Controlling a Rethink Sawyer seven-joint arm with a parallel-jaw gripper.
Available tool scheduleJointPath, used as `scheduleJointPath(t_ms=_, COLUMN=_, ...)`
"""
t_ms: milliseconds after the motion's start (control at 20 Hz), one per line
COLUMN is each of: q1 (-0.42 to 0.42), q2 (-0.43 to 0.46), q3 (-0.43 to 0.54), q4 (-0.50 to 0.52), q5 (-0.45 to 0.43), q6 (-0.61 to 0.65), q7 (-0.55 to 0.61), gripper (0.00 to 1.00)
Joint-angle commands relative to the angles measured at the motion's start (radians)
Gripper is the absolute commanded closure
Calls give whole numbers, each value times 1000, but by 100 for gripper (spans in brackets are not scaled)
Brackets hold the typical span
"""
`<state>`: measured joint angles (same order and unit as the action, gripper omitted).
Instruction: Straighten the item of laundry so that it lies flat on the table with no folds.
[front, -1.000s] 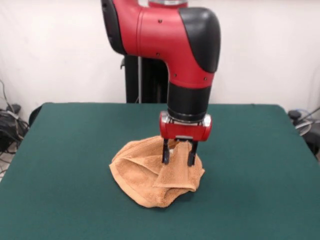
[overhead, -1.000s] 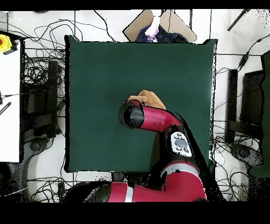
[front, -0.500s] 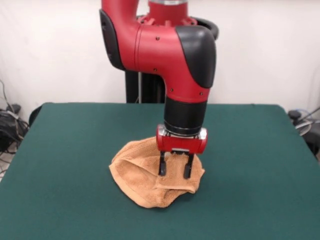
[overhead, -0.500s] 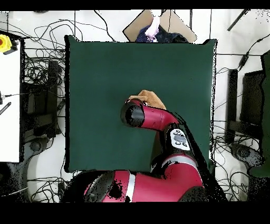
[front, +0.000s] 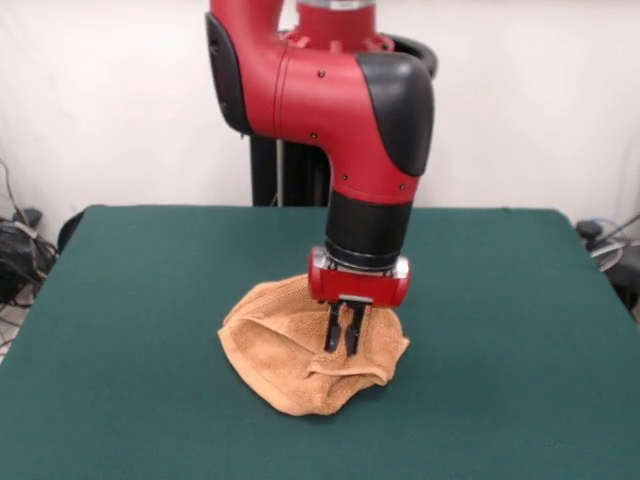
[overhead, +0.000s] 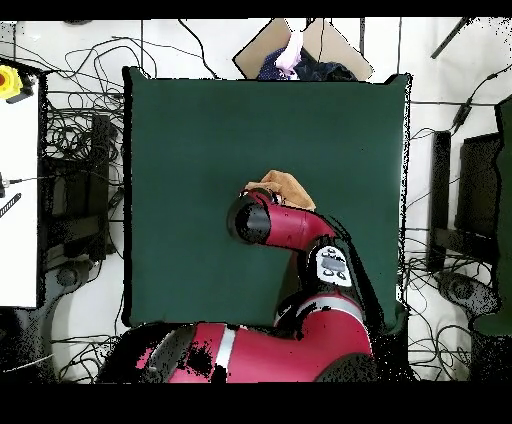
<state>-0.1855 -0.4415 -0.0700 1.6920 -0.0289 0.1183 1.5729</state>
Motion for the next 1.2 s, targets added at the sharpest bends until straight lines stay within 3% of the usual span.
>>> scheduleJointPath(t_ms=50, q1=47, q2=-9, q3=-5, q4=41, q5=83, q6=-24, q7=280, gripper=100)
scheduleJointPath(t_ms=500, q1=154, q2=-239, q3=-41, q4=171, q5=173, q6=168, q7=319, gripper=100)
scheduleJointPath(t_ms=800, q1=365, q2=-327, q3=-215, q4=223, q5=226, q6=292, q7=415, gripper=100)
scheduleJointPath(t_ms=950, q1=407, q2=-304, q3=-244, q4=277, q5=212, q6=237, q7=400, gripper=100)
scheduleJointPath(t_ms=1200, q1=360, q2=-288, q3=-185, q4=451, q5=189, q6=-6, q7=415, gripper=100)
